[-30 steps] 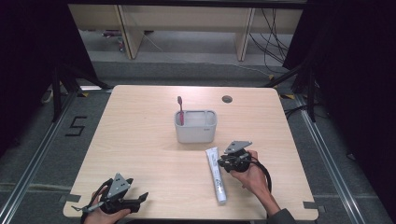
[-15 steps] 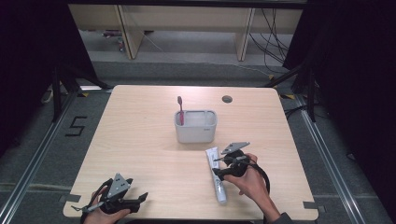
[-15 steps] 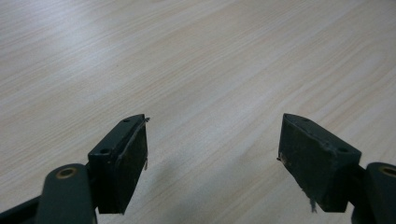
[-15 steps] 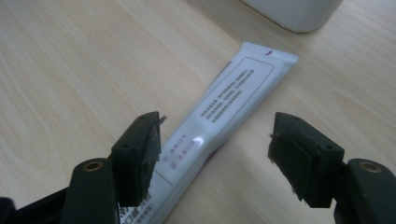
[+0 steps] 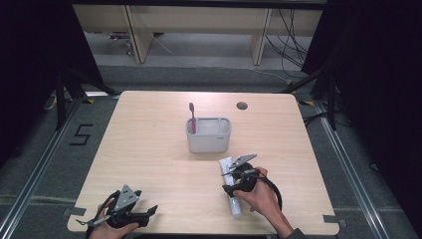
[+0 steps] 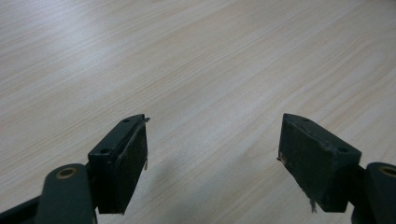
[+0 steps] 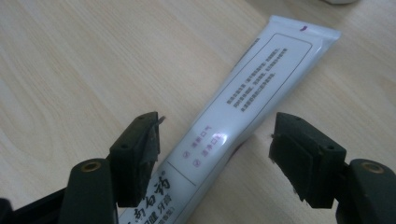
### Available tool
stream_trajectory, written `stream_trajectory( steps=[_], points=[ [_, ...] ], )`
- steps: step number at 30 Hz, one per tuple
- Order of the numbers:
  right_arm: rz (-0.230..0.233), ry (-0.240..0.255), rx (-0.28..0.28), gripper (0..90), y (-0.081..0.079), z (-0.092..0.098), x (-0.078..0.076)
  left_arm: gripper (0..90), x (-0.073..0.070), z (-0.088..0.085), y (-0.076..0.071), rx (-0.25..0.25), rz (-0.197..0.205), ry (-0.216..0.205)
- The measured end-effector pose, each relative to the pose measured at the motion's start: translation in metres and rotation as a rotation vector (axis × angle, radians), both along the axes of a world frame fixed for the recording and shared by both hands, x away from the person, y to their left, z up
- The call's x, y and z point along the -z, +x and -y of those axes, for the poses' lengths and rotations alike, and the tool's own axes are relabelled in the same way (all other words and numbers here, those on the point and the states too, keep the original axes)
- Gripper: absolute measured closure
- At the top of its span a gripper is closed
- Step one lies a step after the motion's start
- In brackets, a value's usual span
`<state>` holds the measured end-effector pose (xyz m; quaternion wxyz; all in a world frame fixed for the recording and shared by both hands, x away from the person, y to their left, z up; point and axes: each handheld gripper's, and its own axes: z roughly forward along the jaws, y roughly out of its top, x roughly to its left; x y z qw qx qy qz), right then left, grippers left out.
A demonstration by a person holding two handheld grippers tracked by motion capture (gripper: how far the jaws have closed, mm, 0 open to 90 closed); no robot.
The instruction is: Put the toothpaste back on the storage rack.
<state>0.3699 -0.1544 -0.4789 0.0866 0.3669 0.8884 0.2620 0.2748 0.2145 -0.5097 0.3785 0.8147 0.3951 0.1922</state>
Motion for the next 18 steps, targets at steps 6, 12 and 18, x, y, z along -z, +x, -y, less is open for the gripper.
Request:
stream_trajectory(
  steps=[6, 12, 18],
  points=[
    [-0.013, -0.014, -0.013, 38.6, 0.0027, -0.0013, 0.0034, 23.6, -0.0008, -0.0003, -0.0004, 0.015, -0.018, 0.011],
    [-0.067, -0.023, 0.014, 45.8, 0.004, -0.0039, 0.0026, 23.6, 0.0007, 0.0018, -0.0007, 0.005, -0.01, -0.013],
    [-0.074, -0.058, -0.016, 52.2, 0.0087, -0.0073, 0.0043, 23.6, 0.0003, 0.001, -0.001, 0.008, -0.012, 0.001]
  ],
)
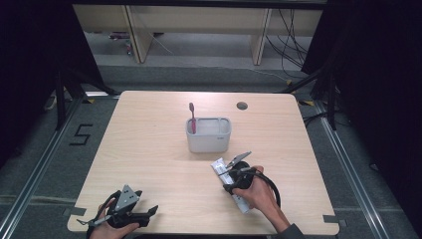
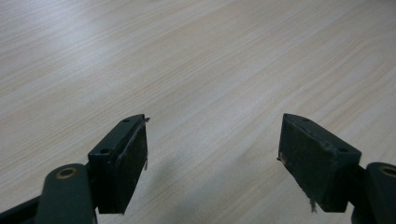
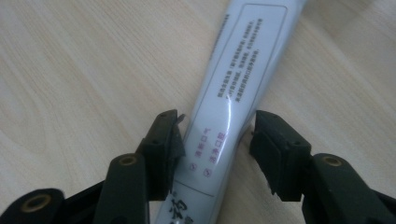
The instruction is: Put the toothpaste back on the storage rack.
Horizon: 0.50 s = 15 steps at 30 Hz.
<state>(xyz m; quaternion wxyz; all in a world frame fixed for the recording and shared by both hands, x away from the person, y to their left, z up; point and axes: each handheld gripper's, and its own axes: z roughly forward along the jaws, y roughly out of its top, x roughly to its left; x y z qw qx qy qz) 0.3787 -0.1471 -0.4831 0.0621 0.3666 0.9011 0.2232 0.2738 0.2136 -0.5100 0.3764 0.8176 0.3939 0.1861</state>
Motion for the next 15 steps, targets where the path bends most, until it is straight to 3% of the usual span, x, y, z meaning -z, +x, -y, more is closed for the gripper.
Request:
stream_trajectory(
  steps=[1, 2, 4, 5, 7, 11, 12, 14, 15],
  points=[
    [-0.004, 0.012, -0.031, 53.7, 0.0027, 0.0011, 0.0008, 23.6, -0.0006, -0.0011, 0.0005, 0.009, 0.0, 0.012],
    [0.003, 0.002, -0.031, 55.0, 0.0029, 0.0004, 0.001, 23.6, 0.0003, 0.0006, 0.0008, -0.006, 0.007, -0.01],
    [-0.026, -0.006, -0.021, 56.5, 0.0027, -0.0007, 0.0011, 23.6, -0.0008, -0.0003, 0.0003, 0.005, -0.005, 0.011],
    [-0.006, -0.017, -0.046, 57.7, 0.0041, -0.0002, 0.001, 23.6, 0.0, 0.0005, -0.0003, 0.003, -0.002, -0.008],
    [-0.007, -0.03, -0.04, 59.0, 0.0033, -0.002, 0.0009, 23.6, 0.0004, 0.001, 0.0006, -0.011, 0.01, -0.013],
    [-0.013, -0.049, -0.06, 62.1, 0.0037, -0.0022, -0.0005, 23.6, -0.0006, -0.0001, 0.0, 0.01, -0.003, 0.0],
    [-0.01, -0.053, -0.074, 62.8, 0.0045, -0.0024, -0.0004, 23.6, 0.0003, 0.002, 0.0, -0.006, 0.004, -0.03],
    [-0.031, -0.075, -0.079, 63.6, 0.005, -0.0035, -0.0013, 23.6, 0.0003, 0.002, 0.0, -0.004, 0.002, -0.028],
    [-0.041, -0.076, -0.071, 63.7, 0.0048, -0.0039, -0.0017, 23.5, -0.0009, 0.0003, -0.0003, 0.006, -0.004, -0.002]
  ],
)
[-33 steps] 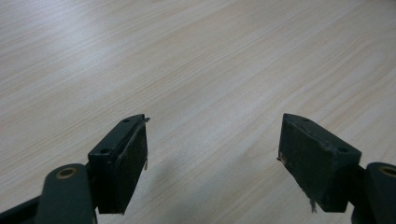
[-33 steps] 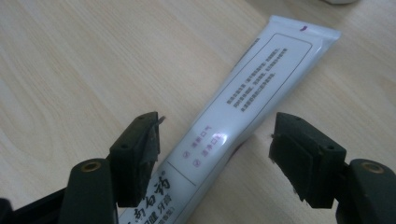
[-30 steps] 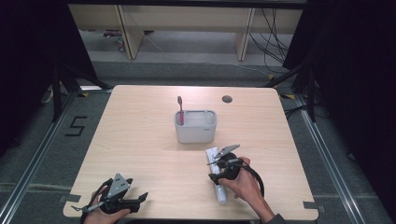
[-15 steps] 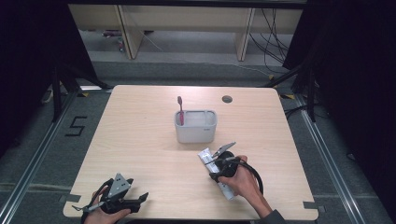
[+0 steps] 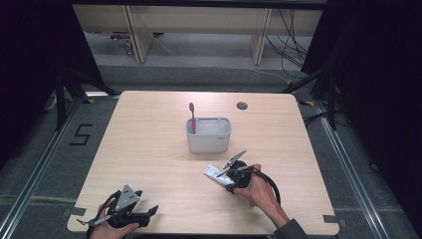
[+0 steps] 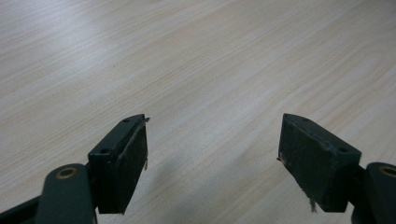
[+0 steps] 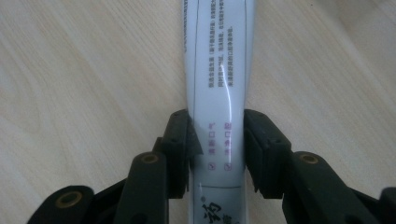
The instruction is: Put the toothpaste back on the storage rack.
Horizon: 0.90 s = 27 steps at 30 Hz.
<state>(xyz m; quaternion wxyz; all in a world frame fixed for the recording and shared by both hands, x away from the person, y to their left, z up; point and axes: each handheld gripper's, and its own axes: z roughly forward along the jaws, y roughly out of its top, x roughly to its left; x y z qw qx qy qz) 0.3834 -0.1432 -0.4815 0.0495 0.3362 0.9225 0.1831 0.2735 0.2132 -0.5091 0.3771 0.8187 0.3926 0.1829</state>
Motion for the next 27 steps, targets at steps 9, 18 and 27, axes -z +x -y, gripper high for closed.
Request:
stream_trajectory(
  steps=[9, 18, 27],
  points=[
    [-0.025, -0.082, -0.067, 63.7, 0.006, -0.007, -0.003, 23.6, -0.001, 0.0, 0.0, 0.004, 0.001, 0.001],
    [-0.068, -0.1, -0.102, 64.9, 0.014, -0.008, -0.003, 23.5, -0.002, -0.001, 0.001, 0.001, 0.005, 0.014],
    [-0.036, -0.107, -0.132, 69.5, 0.01, -0.006, -0.007, 23.5, -0.001, 0.0, 0.001, 0.0, 0.007, -0.001]
  ],
)
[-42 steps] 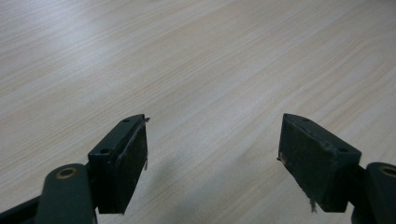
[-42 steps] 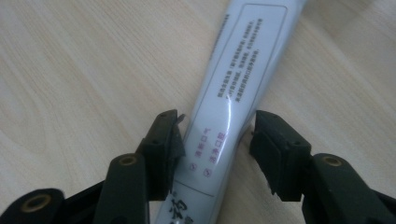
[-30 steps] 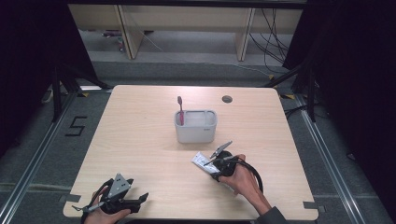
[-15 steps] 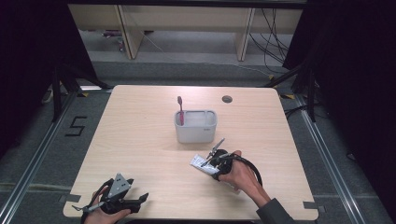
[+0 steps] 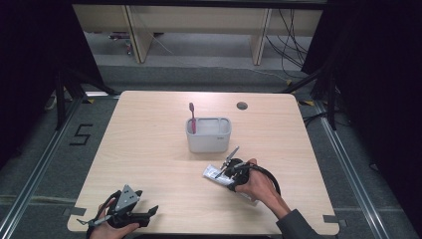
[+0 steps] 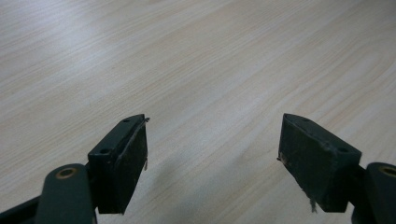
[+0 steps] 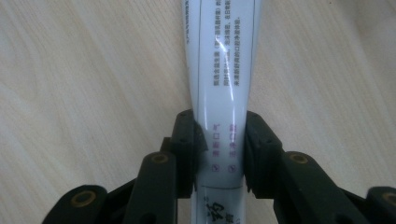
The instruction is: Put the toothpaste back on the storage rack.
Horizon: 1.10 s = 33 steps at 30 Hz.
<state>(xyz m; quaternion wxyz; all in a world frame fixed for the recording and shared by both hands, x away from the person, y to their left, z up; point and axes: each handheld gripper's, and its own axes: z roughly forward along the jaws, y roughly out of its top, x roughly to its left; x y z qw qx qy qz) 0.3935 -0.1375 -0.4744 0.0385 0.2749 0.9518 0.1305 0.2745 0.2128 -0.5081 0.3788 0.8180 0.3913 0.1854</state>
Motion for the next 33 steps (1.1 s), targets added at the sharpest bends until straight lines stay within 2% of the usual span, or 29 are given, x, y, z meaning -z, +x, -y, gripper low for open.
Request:
stream_trajectory(
  steps=[1, 3, 5, 6, 8, 9, 10, 12, 13, 15, 19, 21, 23, 24, 25, 26, 27, 28, 29, 30, 31, 32, 33],
  points=[
    [0.011, 0.004, -0.007, 69.9, -0.001, 0.001, 0.0, 23.5, -0.001, -0.002, 0.001, 0.008, -0.004, 0.026],
    [0.025, 0.014, -0.011, 70.4, -0.003, 0.003, -0.001, 23.5, 0.001, 0.001, 0.0, -0.006, 0.004, -0.007],
    [0.042, 0.031, -0.011, 70.6, -0.005, 0.005, -0.004, 23.5, 0.001, 0.001, 0.0, -0.01, 0.001, -0.02],
    [0.045, 0.042, -0.011, 70.6, -0.005, 0.007, -0.007, 23.5, 0.0, -0.001, 0.001, 0.002, -0.002, 0.018],
    [0.06, 0.062, -0.012, 70.6, -0.007, 0.009, -0.014, 23.5, 0.001, 0.0, 0.001, -0.002, 0.002, 0.016],
    [0.07, 0.066, -0.009, 70.6, -0.008, 0.01, -0.017, 23.5, 0.001, 0.001, 0.0, -0.009, 0.002, -0.021],
    [0.076, 0.08, -0.01, 70.6, -0.009, 0.011, -0.021, 23.5, 0.0, -0.001, 0.001, 0.001, -0.002, 0.014],
    [0.093, 0.117, -0.011, 70.6, -0.009, 0.014, -0.029, 23.5, -0.001, -0.002, 0.001, 0.007, -0.003, 0.018],
    [0.098, 0.127, -0.013, 70.6, -0.009, 0.014, -0.031, 23.5, 0.0, 0.0, 0.001, -0.009, -0.002, -0.004],
    [0.112, 0.148, 0.0, 70.6, -0.01, 0.016, -0.037, 23.5, 0.0, -0.001, 0.0, -0.012, -0.003, -0.005],
    [0.133, 0.232, 0.01, 70.6, -0.011, 0.02, -0.049, 23.5, 0.0, -0.001, 0.001, -0.008, -0.004, 0.001],
    [0.163, 0.275, -0.002, 70.6, -0.011, 0.022, -0.056, 23.5, 0.0, -0.002, 0.002, 0.003, -0.001, 0.013],
    [0.181, 0.324, 0.02, 70.6, -0.012, 0.024, -0.06, 23.5, 0.0, -0.001, 0.002, 0.003, -0.002, 0.012],
    [0.201, 0.33, 0.0, 70.7, -0.01, 0.025, -0.061, 23.5, 0.0, -0.002, 0.001, 0.003, -0.006, 0.018],
    [0.202, 0.341, -0.004, 70.6, -0.009, 0.025, -0.063, 23.5, -0.001, -0.001, 0.001, -0.006, -0.007, 0.006],
    [0.214, 0.346, 0.013, 70.7, -0.009, 0.026, -0.065, 23.5, -0.001, -0.002, 0.002, 0.001, -0.005, 0.017],
    [0.222, 0.366, 0.022, 70.7, -0.01, 0.026, -0.066, 23.5, 0.0, -0.002, 0.002, -0.004, -0.003, 0.008],
    [0.237, 0.399, 0.003, 70.7, -0.006, 0.027, -0.067, 23.5, -0.001, -0.003, 0.002, -0.003, -0.008, 0.017],
    [0.224, 0.417, 0.024, 70.7, -0.007, 0.027, -0.069, 23.5, 0.0, -0.002, 0.001, -0.007, -0.005, 0.0],
    [0.228, 0.427, 0.017, 70.7, -0.004, 0.027, -0.071, 23.5, 0.0, -0.003, 0.001, -0.006, -0.005, 0.003],
    [0.215, 0.435, 0.037, 70.6, -0.005, 0.027, -0.072, 23.5, -0.001, -0.003, 0.001, -0.003, -0.004, 0.012],
    [0.241, 0.449, 0.015, 70.6, -0.002, 0.027, -0.073, 23.5, -0.001, -0.002, 0.002, -0.016, -0.003, -0.001],
    [0.237, 0.455, 0.022, 70.6, -0.001, 0.027, -0.075, 23.5, -0.001, -0.004, 0.002, -0.001, -0.005, 0.017]
  ],
)
